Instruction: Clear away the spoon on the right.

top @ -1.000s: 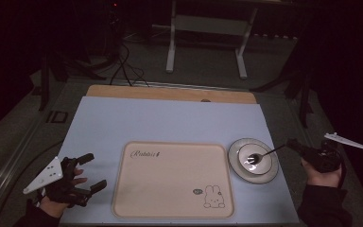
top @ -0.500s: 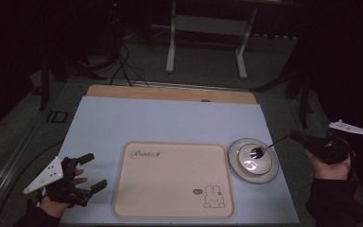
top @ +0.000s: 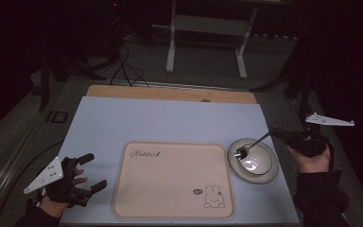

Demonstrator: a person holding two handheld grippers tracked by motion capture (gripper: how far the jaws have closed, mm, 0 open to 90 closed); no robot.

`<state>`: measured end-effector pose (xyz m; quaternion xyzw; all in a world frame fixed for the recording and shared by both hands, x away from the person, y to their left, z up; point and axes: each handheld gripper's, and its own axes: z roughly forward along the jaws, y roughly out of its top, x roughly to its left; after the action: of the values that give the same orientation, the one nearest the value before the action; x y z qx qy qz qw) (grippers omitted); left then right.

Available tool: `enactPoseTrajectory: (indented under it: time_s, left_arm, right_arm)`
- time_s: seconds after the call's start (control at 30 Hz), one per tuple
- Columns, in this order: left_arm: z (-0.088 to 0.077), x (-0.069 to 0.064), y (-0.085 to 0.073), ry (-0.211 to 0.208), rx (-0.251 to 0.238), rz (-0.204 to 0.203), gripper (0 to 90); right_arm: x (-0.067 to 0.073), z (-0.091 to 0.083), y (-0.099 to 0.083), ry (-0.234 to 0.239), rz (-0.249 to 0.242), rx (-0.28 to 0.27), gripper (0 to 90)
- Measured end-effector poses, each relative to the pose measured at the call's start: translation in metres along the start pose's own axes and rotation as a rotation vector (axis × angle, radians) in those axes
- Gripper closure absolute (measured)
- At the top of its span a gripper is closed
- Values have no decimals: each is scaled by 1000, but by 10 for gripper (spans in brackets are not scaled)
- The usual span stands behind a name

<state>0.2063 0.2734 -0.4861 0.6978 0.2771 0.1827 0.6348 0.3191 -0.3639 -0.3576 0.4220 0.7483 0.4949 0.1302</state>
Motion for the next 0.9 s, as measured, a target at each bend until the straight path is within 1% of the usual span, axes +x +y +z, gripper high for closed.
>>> enactPoseTrajectory:
  time_s: [0.03, 0.07, 0.17, 0.2, 0.23, 0.3, 0.33, 0.37, 0.4, 0.43, 0.5, 0.53, 0.57, 0.67, 0.7, 0.73, 0.77, 0.8, 0.83, 0.9]
  left_arm:
    - [0, 0, 0, 0, -1, 0, 0]
    - [0, 0, 0, -1, 0, 1, 0]
    - [0, 0, 0, -1, 1, 1, 0]
    - [0, 0, 0, -1, 1, 0, 0]
    - [0, 0, 0, 0, 0, 0, 0]
    - [0, 0, 0, 0, 3, 2, 0]
    - [0, 0, 0, -1, 3, 2, 0]
    - [0, 0, 0, -1, 3, 2, 0]
    - [0, 0, 0, -1, 3, 2, 0]
    - [0, 0, 0, -2, 3, 2, 0]
    - [0, 0, 0, -2, 1, 2, 0]
    - [0, 0, 0, -2, 2, 2, 0]
    - [0, 0, 0, -2, 3, 3, 0]
    - [0, 0, 0, -3, 3, 3, 0]
    - [0, 0, 0, -4, 3, 3, 0]
    - [1, 0, 0, -4, 3, 3, 0]
    - [1, 0, 0, -4, 3, 3, 0]
    - [1, 0, 0, -4, 3, 3, 0]
    - [1, 0, 0, -4, 3, 3, 0]
    - [1, 0, 0, -4, 3, 3, 0]
  right_arm:
    - [2, 3, 1, 13, -9, 5, 900]
    - [5, 9, 2, 37, -27, 24, 900]
    - [7, 12, 3, 48, -32, 26, 900]
    - [12, 20, 4, 87, -59, 52, 900]
    - [13, 22, 4, 101, -63, 62, 900]
    - [14, 25, 4, 109, -69, 65, 900]
    - [17, 30, 4, 147, -85, 91, 900]
    - [19, 33, 4, 151, -93, 97, 900]
    - [20, 36, 4, 171, -100, 112, 900]
    - [22, 39, 3, 177, -107, 117, 900]
    - [25, 45, 2, 203, -120, 141, 900]
    - [25, 45, 2, 203, -120, 141, 900]
    - [28, 50, 0, 229, -128, 165, 900]
    - [32, 59, -1, 272, -141, 192, 900]
    - [32, 59, -1, 272, -141, 192, 900]
    - [35, 64, -2, 304, -150, 214, 900]
    - [36, 66, -2, 317, -152, 213, 900]
    - [38, 69, -3, 338, -156, 225, 900]
    - [39, 71, -3, 347, -164, 230, 900]
    - [42, 76, -3, 390, -168, 249, 900]
